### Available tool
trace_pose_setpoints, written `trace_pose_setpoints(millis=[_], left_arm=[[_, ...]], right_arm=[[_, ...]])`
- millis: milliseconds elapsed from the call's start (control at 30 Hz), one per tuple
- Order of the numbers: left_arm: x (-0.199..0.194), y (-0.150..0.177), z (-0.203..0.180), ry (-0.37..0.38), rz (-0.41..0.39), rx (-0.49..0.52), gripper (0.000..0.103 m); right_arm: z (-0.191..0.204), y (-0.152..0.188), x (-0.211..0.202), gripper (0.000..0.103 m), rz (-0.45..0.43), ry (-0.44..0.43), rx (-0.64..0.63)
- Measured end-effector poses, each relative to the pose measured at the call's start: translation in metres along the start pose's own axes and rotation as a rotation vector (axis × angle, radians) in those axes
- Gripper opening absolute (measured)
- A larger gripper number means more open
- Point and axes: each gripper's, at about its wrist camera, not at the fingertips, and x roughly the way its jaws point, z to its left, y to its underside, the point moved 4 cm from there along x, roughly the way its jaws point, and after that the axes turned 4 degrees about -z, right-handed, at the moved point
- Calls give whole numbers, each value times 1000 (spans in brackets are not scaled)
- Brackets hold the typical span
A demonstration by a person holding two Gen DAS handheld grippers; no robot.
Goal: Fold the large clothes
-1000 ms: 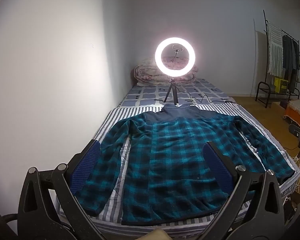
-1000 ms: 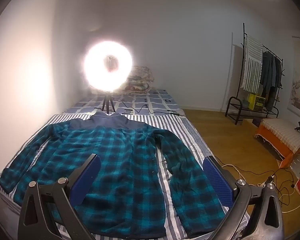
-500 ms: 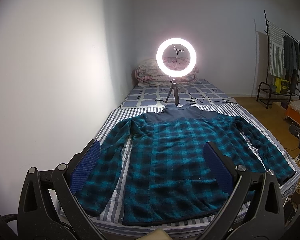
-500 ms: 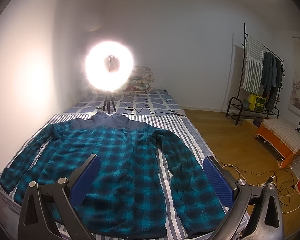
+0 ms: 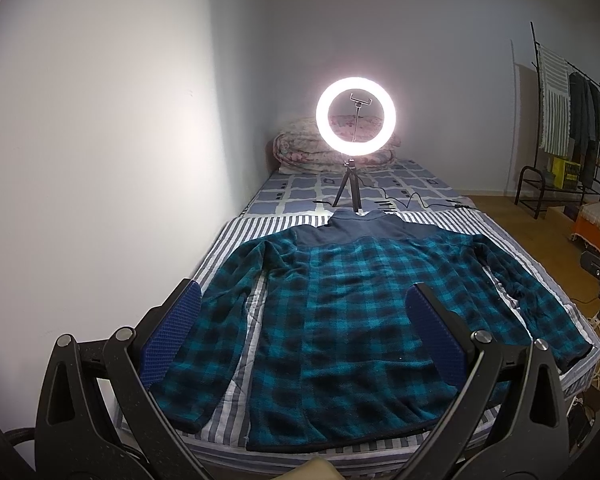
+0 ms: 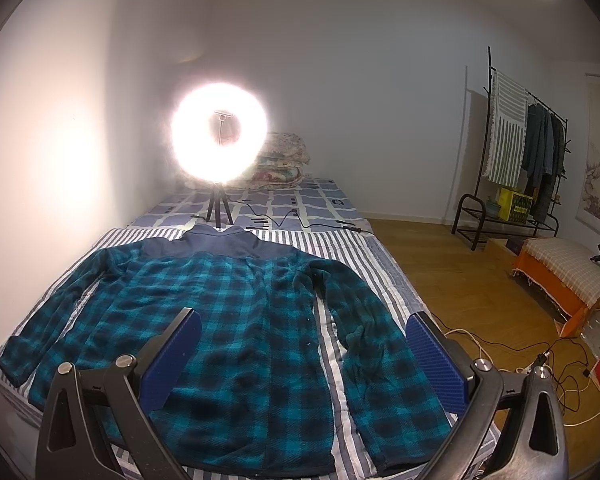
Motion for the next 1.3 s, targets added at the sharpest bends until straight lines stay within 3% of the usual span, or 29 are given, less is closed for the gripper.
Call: trace_pose_setpoints(millis=[1300], left_arm=[[0,3,2,-5,-2,-2,103]], right_arm=[[3,1,-1,103,3,-2,-4]])
